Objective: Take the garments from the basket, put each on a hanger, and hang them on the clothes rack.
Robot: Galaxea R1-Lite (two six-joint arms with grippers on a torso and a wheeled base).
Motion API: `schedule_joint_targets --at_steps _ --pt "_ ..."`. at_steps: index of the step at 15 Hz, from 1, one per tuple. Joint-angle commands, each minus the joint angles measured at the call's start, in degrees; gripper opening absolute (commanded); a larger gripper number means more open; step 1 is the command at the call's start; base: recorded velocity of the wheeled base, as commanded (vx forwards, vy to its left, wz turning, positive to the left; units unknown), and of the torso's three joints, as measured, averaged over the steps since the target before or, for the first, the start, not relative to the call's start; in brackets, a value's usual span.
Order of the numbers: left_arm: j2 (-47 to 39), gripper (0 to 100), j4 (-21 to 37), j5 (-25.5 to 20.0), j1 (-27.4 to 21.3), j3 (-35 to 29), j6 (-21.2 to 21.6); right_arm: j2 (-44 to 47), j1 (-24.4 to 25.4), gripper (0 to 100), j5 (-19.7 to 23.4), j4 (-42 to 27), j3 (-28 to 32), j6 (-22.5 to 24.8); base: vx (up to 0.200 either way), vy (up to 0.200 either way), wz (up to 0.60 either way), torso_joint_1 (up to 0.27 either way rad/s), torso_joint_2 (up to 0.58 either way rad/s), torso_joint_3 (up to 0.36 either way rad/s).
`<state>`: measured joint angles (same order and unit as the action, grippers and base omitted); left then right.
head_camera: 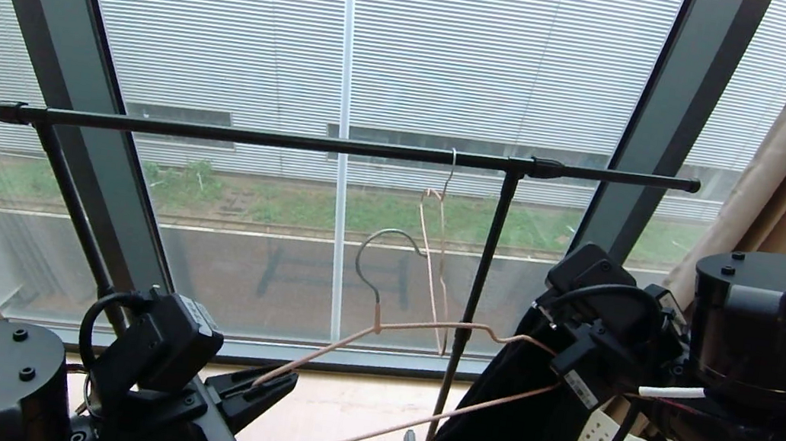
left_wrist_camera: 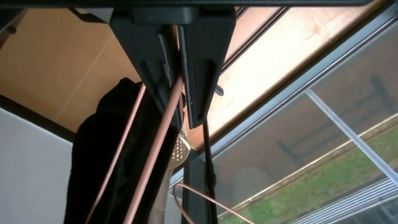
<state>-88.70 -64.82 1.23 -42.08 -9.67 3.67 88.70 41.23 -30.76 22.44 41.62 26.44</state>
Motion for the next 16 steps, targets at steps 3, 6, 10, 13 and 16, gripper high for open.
schedule_joint_targets --at_steps 3,6,10,13,16 --pt "-1.04 0 0.04 0.53 -0.37 -0.88 0.64 1.48 0.17 0 -3.17 -0.03 0.92 -0.07 0.000 0.000 0.00 0.000 0.00 0.000" --pt "-2.88 0 -0.05 0.61 -1.16 -1.14 2.22 1.74 1.84 0 -3.26 0.15 1.54 -1.13 0.000 0.000 0.00 0.000 0.00 0.000" --pt "-3.50 0 -0.05 0.61 -2.13 -1.49 2.31 0.60 5.00 0 -3.26 -0.03 1.45 -1.39 0.000 0.000 0.00 0.000 0.00 0.000" --pt "-3.41 0 -0.66 0.70 -2.04 -1.14 2.31 -1.25 6.14 0 -3.26 -0.12 1.27 -1.57 0.000 0.000 0.00 0.000 0.00 0.000" --pt "-3.41 0 -3.03 4.83 -0.63 -0.09 2.22 -2.39 4.39 0 -4.31 -0.12 1.45 -1.57 0.000 0.000 0.00 0.000 0.00 0.000"
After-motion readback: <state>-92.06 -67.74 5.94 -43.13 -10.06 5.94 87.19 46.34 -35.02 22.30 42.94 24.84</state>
